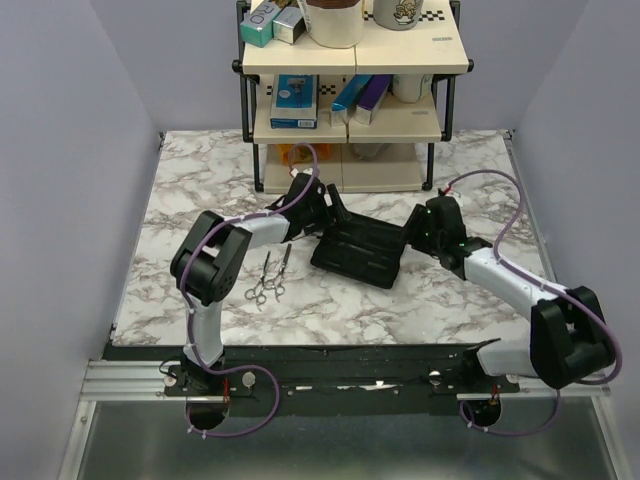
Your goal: Sort the hair-cutting tools
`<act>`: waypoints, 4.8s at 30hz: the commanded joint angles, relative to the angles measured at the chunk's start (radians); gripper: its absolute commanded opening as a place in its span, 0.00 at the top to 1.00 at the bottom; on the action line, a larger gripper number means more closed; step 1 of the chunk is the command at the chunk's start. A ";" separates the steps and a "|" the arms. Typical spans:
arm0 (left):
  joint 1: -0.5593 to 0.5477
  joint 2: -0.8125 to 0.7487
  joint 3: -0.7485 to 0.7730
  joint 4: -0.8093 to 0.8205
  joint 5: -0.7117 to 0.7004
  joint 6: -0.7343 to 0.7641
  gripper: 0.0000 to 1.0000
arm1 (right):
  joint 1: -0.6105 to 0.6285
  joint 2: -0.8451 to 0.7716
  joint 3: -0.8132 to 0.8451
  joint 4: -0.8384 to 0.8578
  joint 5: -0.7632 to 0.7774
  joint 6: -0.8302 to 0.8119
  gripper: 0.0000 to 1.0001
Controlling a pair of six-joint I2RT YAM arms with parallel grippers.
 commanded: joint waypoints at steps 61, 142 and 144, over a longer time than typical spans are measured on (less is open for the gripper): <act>0.089 -1.396 -0.321 -0.949 -0.430 0.222 0.03 | 0.767 0.999 1.297 -0.830 0.419 0.527 0.35; -0.055 -0.543 -0.113 -0.617 -0.205 0.226 0.40 | 0.639 -0.121 0.353 -0.775 0.336 -0.289 0.99; -0.072 -0.488 -0.088 -0.629 -0.210 0.226 0.41 | 0.612 -0.124 0.340 -0.736 0.327 -0.352 0.99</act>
